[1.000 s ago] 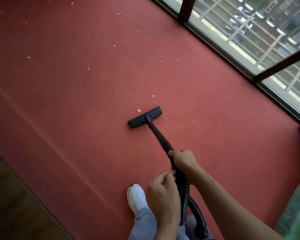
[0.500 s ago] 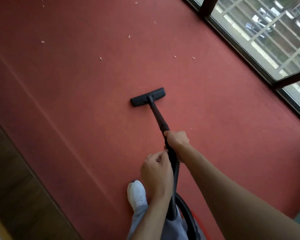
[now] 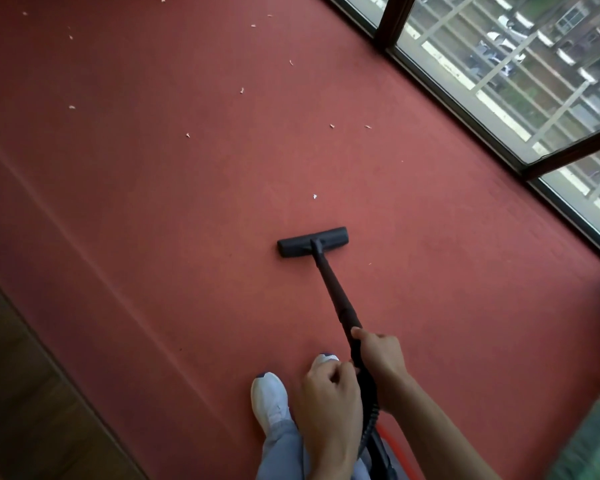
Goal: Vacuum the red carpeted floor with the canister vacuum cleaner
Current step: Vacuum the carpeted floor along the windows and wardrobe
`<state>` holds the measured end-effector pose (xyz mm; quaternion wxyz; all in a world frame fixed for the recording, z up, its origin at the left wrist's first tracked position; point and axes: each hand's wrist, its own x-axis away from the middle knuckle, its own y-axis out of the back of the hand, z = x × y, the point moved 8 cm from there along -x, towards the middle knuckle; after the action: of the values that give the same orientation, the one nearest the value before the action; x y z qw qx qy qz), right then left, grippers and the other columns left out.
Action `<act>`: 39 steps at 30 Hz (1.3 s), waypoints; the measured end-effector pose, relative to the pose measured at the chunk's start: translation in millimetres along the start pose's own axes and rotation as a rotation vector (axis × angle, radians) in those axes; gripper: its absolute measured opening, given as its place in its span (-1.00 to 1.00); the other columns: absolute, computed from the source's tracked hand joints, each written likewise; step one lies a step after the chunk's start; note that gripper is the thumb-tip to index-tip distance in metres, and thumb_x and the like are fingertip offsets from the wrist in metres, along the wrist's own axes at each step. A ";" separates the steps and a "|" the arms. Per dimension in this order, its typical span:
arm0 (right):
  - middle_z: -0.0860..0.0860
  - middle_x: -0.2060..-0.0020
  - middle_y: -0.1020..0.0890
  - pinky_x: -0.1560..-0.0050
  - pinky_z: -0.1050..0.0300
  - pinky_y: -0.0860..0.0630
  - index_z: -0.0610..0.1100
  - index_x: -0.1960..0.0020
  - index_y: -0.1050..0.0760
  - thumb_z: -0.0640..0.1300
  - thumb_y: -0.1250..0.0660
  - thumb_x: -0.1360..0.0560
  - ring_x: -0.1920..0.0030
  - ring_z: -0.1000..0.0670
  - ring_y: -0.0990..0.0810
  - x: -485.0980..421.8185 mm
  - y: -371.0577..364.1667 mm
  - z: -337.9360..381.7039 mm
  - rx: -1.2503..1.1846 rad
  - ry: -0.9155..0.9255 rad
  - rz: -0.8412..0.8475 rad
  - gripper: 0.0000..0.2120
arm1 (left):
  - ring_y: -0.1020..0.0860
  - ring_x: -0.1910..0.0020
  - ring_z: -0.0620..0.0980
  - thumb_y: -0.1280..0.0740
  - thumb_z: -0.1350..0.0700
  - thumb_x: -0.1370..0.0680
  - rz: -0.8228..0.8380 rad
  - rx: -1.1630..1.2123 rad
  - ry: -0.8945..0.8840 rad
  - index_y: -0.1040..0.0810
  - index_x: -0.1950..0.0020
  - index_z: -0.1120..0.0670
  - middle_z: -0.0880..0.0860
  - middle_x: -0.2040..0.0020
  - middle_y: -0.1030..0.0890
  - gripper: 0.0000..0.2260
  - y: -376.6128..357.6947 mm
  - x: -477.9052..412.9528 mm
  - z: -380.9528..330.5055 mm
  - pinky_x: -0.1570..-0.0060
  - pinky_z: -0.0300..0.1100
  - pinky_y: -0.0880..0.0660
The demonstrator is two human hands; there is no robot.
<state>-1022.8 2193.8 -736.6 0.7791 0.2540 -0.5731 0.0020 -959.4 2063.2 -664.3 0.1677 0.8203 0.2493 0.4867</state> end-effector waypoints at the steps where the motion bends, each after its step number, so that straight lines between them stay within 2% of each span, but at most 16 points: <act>1: -0.18 0.45 -0.59 0.33 0.01 -0.50 -0.29 0.14 -0.54 -0.10 -0.36 -0.47 0.47 -0.13 -0.54 -0.9 -3.6 3.2 -0.020 0.009 -0.003 -0.77 | -0.52 0.35 -0.06 -0.28 0.08 -0.53 0.002 -0.010 -0.013 -0.56 0.31 0.18 0.01 0.39 -0.58 -0.74 2.6 -2.3 -3.4 0.23 -0.38 -0.33; 5: -0.23 0.29 -0.66 0.11 -0.18 -0.62 -0.25 0.14 -0.55 0.02 -0.36 -0.35 0.32 -0.22 -0.63 -9.4 -23.3 24.5 -0.050 0.050 -0.020 -0.69 | -0.34 0.46 -0.04 -0.25 0.13 -0.50 -0.036 -0.050 -0.034 -0.46 0.34 0.21 0.06 0.41 -0.48 -0.75 18.4 -16.3 -18.8 0.39 -0.28 -0.32; 8: -0.22 0.28 -0.67 0.11 -0.16 -0.62 -0.25 0.14 -0.55 0.00 -0.34 -0.36 0.31 -0.21 -0.63 -17.8 -38.3 50.0 -0.070 0.073 -0.032 -0.70 | -0.29 0.43 -0.04 -0.25 0.19 -0.50 -0.058 0.013 -0.087 -0.36 0.43 0.17 0.05 0.38 -0.45 -0.70 24.8 -32.2 -27.8 0.42 -0.24 -0.27; 10: -0.21 0.21 -0.68 0.04 -0.17 -0.65 -0.26 0.08 -0.56 0.03 -0.32 -0.30 0.21 -0.23 -0.67 -25.5 -48.6 68.7 -0.067 0.080 -0.054 -0.62 | -0.36 0.40 -0.04 -0.26 0.21 -0.51 -0.034 0.080 -0.133 -0.45 0.44 0.13 0.05 0.35 -0.47 -0.71 27.1 -44.5 -34.4 0.39 -0.24 -0.26; 12: -0.21 0.19 -0.69 0.02 -0.20 -0.65 -0.25 0.08 -0.57 0.03 -0.31 -0.25 0.17 -0.23 -0.69 -33.3 -57.6 88.6 -0.075 0.102 -0.072 -0.61 | -0.47 0.31 -0.02 -0.27 0.20 -0.52 -0.008 0.142 -0.180 -0.67 0.27 0.05 0.06 0.27 -0.54 -0.76 30.8 -56.4 -44.8 0.33 -0.26 -0.33; 13: -0.21 0.22 -0.69 0.04 -0.20 -0.66 -0.25 0.11 -0.56 0.01 -0.31 -0.26 0.20 -0.22 -0.69 -35.5 -61.3 98.8 -0.073 0.111 -0.082 -0.64 | -0.51 0.26 -0.02 -0.27 0.19 -0.53 -0.001 0.169 -0.197 -0.72 0.16 0.02 0.06 0.24 -0.56 -0.77 32.7 -62.1 -49.5 0.29 -0.29 -0.36; 16: -0.19 0.32 -0.67 0.13 -0.17 -0.68 -0.25 0.15 -0.54 -0.07 -0.30 -0.37 0.33 -0.18 -0.67 -39.7 -72.2 128.5 -0.089 0.135 -0.087 -0.76 | -0.55 0.16 -0.02 -0.27 0.22 -0.54 0.018 0.242 -0.227 -0.72 0.03 0.01 0.04 0.17 -0.60 -0.76 37.2 -78.5 -60.5 0.19 -0.26 -0.42; 20: -0.20 0.15 -0.69 0.06 -0.22 -0.66 -0.21 0.05 -0.56 0.03 -0.26 -0.23 0.15 -0.23 -0.70 -71.2 -84.7 157.0 -0.069 0.160 -0.134 -0.59 | -0.55 0.13 -0.04 -0.26 0.20 -0.55 0.004 0.278 -0.239 -0.70 -0.09 -0.02 0.02 0.09 -0.58 -0.74 35.5 -100.2 -72.1 0.11 -0.20 -0.47; 22: -0.20 0.14 -0.69 0.05 -0.21 -0.65 -0.20 0.04 -0.57 0.03 -0.24 -0.20 0.14 -0.23 -0.70 -87.1 -88.5 173.9 -0.065 0.167 -0.150 -0.56 | -0.55 0.12 -0.08 -0.26 0.21 -0.55 -0.032 0.317 -0.233 -0.68 -0.15 0.00 0.01 0.04 -0.57 -0.72 31.6 -111.5 -82.7 0.10 -0.26 -0.46; 24: -0.20 0.13 -0.69 0.07 -0.20 -0.66 -0.21 0.01 -0.57 0.00 -0.22 -0.20 0.15 -0.23 -0.70 -80.8 -86.2 197.6 -0.075 0.184 -0.161 -0.55 | -0.50 0.16 -0.16 -0.26 0.20 -0.55 -0.063 0.318 -0.254 -0.67 -0.19 0.01 0.01 0.01 -0.56 -0.71 27.5 -124.1 -99.2 0.16 -0.44 -0.39; 27: -0.18 0.14 -0.68 0.12 -0.16 -0.66 -0.21 -0.03 -0.56 -0.05 -0.22 -0.28 0.19 -0.20 -0.70 -81.9 -74.9 227.0 -0.080 0.190 -0.169 -0.60 | -0.45 0.24 -0.20 -0.25 0.18 -0.57 -0.060 0.304 -0.271 -0.69 -0.12 0.04 0.00 0.07 -0.55 -0.75 20.4 -145.6 -123.6 0.25 -0.51 -0.34; 30: -0.16 0.13 -0.68 0.14 -0.07 -0.65 -0.23 -0.06 -0.54 -0.07 -0.26 -0.37 0.19 -0.18 -0.69 -85.5 -57.4 244.8 -0.072 0.170 -0.169 -0.66 | -0.39 0.31 -0.04 -0.24 0.17 -0.55 -0.013 0.277 -0.218 -0.66 0.06 0.18 -0.04 0.25 -0.46 -0.79 2.9 -159.4 -137.5 0.36 -0.34 -0.28; 32: -0.13 0.08 -0.66 0.15 0.01 -0.62 -0.23 -0.08 -0.52 -0.06 -0.28 -0.44 0.14 -0.17 -0.66 -88.2 -46.1 250.1 -0.051 0.158 -0.161 -0.70 | -0.41 0.30 0.03 -0.23 0.15 -0.55 0.022 0.264 -0.199 -0.68 0.02 0.12 -0.03 0.23 -0.47 -0.78 -8.8 -160.0 -148.3 0.33 -0.28 -0.29; 34: -0.15 0.03 -0.66 0.07 -0.04 -0.63 -0.22 -0.11 -0.53 -0.03 -0.30 -0.43 0.08 -0.19 -0.67 -94.6 -37.1 250.2 -0.027 0.150 -0.150 -0.66 | -0.51 0.21 -0.07 -0.23 0.14 -0.56 0.029 0.260 -0.195 -0.70 -0.10 -0.02 -0.02 0.10 -0.55 -0.74 -16.4 -158.4 -157.9 0.23 -0.29 -0.39; 36: -0.16 0.04 -0.67 0.00 -0.12 -0.65 -0.21 -0.09 -0.54 -0.01 -0.28 -0.36 0.08 -0.21 -0.68 -101.6 -31.0 247.6 -0.017 0.145 -0.138 -0.61 | -0.53 0.14 -0.14 -0.24 0.14 -0.57 0.025 0.267 -0.195 -0.69 -0.14 -0.06 -0.01 0.04 -0.55 -0.73 -21.1 -154.0 -164.6 0.15 -0.32 -0.45; 39: -0.18 0.05 -0.67 0.00 -0.17 -0.65 -0.21 -0.07 -0.53 -0.01 -0.27 -0.32 0.08 -0.23 -0.68 -110.5 -25.7 251.8 -0.025 0.143 -0.117 -0.60 | -0.50 0.21 -0.17 -0.26 0.17 -0.56 -0.009 0.264 -0.219 -0.69 -0.13 -0.06 0.03 0.09 -0.54 -0.73 -22.9 -148.6 -178.7 0.22 -0.45 -0.39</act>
<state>-1277.7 2102.9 -791.5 0.8200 0.2763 -0.5003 -0.0324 -1182.3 2002.7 -698.4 0.0869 0.8822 0.2948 0.3568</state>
